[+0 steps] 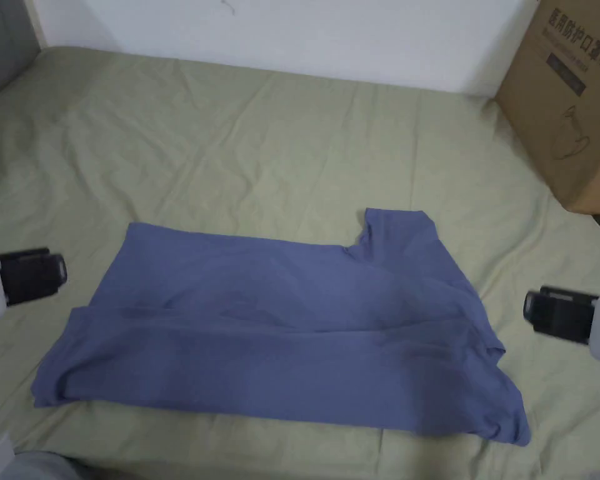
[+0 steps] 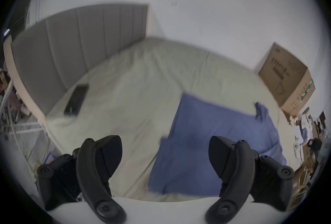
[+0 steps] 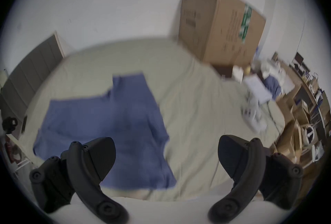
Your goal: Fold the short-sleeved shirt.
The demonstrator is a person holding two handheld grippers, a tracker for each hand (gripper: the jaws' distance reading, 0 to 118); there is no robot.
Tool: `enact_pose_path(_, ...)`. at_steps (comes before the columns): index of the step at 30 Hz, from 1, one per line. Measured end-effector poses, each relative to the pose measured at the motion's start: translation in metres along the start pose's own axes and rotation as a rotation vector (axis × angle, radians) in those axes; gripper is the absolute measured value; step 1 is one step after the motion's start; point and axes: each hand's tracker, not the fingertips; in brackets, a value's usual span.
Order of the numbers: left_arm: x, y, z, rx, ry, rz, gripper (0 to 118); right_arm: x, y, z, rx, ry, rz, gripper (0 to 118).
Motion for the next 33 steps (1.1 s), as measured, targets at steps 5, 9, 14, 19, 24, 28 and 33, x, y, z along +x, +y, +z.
enact_pose_path(5, 0.05, 0.025, 0.031, 0.285, -0.06, -0.074, 105, -0.03, 0.031, 0.044, 0.305, 0.043, 0.001, 117)
enact_pose_path(9, 0.085, 0.023, 0.037, 0.427, -0.024, -0.171, 105, -0.058, 0.033, 0.056, 0.417, 0.054, 0.038, 118)
enact_pose_path(14, 0.11, 0.008, 0.038, 0.451, -0.105, -0.187, 70, -0.079, 0.026, 0.05, 0.44, 0.117, 0.026, 58)
enact_pose_path(19, 0.124, -0.013, 0.029, 0.447, -0.109, -0.219, 0, -0.089, 0.023, 0.041, 0.397, 0.174, -0.063, 0)
enact_pose_path(24, 0.118, -0.015, 0.016, 0.371, -0.149, -0.188, 0, -0.094, 0.021, 0.032, 0.387, 0.161, -0.069, 0)
enact_pose_path(28, 0.108, -0.004, -0.001, 0.317, -0.153, -0.153, 0, -0.096, 0.021, 0.022, 0.367, 0.165, -0.065, 0)
enact_pose_path(33, 0.097, 0.025, -0.047, 0.203, -0.126, -0.163, 0, -0.1, 0.024, 0.003, 0.331, 0.165, -0.048, 0)
